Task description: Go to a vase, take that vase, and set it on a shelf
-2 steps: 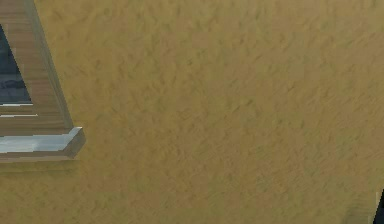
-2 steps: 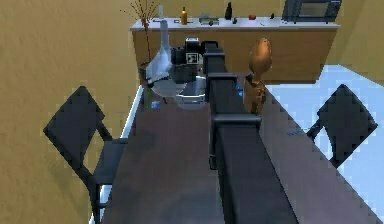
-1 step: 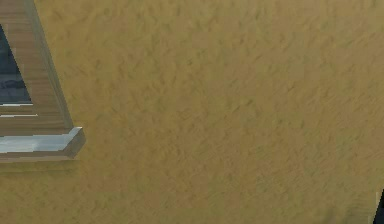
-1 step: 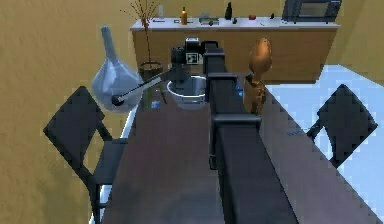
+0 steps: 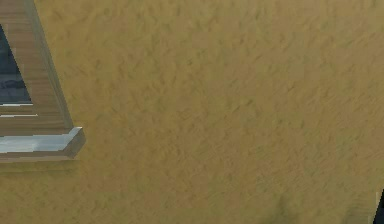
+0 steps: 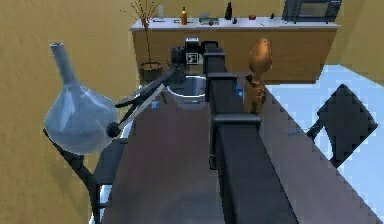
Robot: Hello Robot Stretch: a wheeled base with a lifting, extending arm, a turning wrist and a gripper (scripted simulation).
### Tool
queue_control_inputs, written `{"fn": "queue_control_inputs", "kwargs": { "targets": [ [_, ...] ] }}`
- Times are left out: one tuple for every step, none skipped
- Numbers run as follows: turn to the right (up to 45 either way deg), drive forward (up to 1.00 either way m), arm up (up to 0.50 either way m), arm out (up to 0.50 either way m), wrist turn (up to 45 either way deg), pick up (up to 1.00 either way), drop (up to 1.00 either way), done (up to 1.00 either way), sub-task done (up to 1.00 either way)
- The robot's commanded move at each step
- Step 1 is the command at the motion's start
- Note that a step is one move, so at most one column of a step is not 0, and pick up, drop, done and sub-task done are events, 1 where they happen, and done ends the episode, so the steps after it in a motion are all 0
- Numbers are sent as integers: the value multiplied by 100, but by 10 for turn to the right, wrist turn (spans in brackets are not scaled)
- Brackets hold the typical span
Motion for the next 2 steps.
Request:
{"fn": "queue_control_inputs", "kwargs": {
  "targets": [
    [0, 0, 0, 0, -150, 0, 0, 0, 0],
    [0, 0, 0, -42, 0, 0, 0, 0, 0]
  ]
}}
